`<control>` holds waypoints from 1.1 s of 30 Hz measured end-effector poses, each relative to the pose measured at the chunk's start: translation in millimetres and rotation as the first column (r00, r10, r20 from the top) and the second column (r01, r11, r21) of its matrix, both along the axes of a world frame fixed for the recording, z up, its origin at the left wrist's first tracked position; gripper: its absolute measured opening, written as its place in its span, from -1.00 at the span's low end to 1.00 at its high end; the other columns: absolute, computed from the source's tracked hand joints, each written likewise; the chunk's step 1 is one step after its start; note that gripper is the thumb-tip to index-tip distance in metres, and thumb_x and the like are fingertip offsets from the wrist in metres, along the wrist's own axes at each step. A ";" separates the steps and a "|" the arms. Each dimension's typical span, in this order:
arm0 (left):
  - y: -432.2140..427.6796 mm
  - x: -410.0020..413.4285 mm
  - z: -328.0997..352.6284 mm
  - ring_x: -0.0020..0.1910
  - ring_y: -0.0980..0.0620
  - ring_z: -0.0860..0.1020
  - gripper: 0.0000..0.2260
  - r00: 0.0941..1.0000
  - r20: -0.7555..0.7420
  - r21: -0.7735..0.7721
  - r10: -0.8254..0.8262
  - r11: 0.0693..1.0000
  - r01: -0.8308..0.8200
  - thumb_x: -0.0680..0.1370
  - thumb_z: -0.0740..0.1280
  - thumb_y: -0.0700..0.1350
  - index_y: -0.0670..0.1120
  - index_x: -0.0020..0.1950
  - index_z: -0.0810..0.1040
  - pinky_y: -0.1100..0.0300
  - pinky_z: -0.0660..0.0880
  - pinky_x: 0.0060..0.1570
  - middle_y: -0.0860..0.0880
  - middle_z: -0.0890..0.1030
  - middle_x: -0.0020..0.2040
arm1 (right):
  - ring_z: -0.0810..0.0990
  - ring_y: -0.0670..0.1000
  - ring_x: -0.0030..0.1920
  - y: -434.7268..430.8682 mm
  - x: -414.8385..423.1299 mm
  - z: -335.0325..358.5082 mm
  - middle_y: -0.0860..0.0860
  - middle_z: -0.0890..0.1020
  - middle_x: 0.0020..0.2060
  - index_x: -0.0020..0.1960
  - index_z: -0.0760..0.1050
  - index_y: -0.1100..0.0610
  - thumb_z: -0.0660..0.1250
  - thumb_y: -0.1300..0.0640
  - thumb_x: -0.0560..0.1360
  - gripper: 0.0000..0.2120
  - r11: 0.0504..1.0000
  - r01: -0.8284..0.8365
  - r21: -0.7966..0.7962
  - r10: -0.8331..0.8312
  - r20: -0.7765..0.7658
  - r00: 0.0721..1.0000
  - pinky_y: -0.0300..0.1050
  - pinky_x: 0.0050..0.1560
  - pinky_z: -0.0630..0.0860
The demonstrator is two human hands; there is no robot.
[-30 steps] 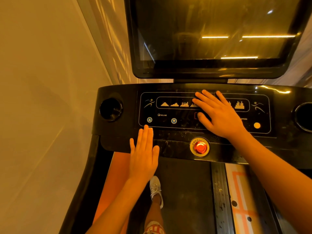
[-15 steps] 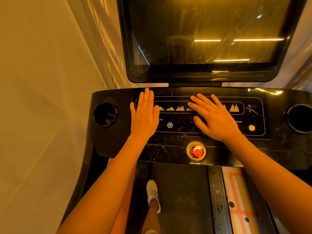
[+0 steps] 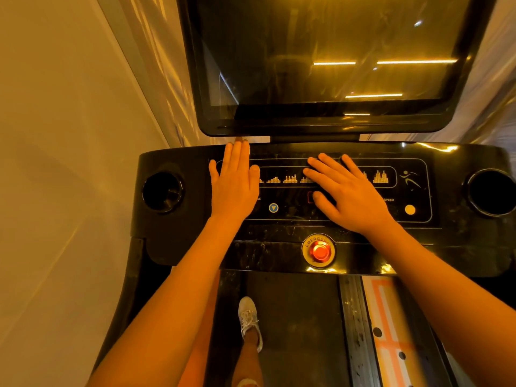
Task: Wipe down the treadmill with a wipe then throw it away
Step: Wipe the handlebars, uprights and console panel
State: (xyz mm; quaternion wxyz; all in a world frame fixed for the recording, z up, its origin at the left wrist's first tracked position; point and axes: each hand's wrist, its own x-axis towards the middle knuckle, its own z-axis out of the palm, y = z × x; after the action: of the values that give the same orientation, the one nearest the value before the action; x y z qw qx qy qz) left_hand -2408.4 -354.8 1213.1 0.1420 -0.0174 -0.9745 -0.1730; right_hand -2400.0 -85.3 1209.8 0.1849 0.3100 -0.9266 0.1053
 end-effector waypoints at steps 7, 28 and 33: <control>3.5 48.2 -23.3 0.64 0.04 -0.16 -0.46 1.000 -0.005 0.004 -0.008 1.000 0.008 0.71 -0.09 0.10 0.00 0.69 -0.07 -0.06 -0.21 0.55 0.01 -0.10 0.68 | 0.09 0.02 0.63 0.1 0.0 1.1 0.00 0.26 0.60 0.59 0.30 0.01 0.06 -0.12 0.68 -0.48 1.000 0.006 0.002 -0.006 0.005 1.000 0.15 0.63 -0.07; 3.8 41.5 -20.5 0.65 0.02 -0.17 -0.46 0.999 0.047 -0.036 0.011 0.999 -0.010 0.73 -0.09 0.08 -0.01 0.69 -0.11 -0.17 -0.15 0.57 0.01 -0.14 0.68 | 0.11 0.04 0.63 0.0 0.4 2.5 0.01 0.27 0.60 0.59 0.31 0.02 0.10 -0.10 0.69 -0.50 1.000 -0.007 -0.004 0.007 0.009 1.000 0.17 0.63 -0.05; 7.2 49.6 -23.5 0.65 0.01 -0.17 -0.46 0.999 0.038 0.002 -0.002 1.000 0.001 0.73 -0.08 0.07 -0.02 0.69 -0.12 -0.14 -0.15 0.58 -0.01 -0.13 0.69 | 0.11 0.03 0.63 -0.3 1.6 3.2 0.02 0.28 0.60 0.59 0.31 0.02 0.07 -0.11 0.69 -0.49 1.000 -0.008 -0.001 0.008 0.002 1.000 0.17 0.63 -0.06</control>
State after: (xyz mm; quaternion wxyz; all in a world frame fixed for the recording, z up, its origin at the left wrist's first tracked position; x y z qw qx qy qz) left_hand -2358.8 -347.6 1189.7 0.1232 -0.0147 -0.9768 -0.1744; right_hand -2398.4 -85.6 1212.9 0.1835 0.3134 -0.9256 0.1066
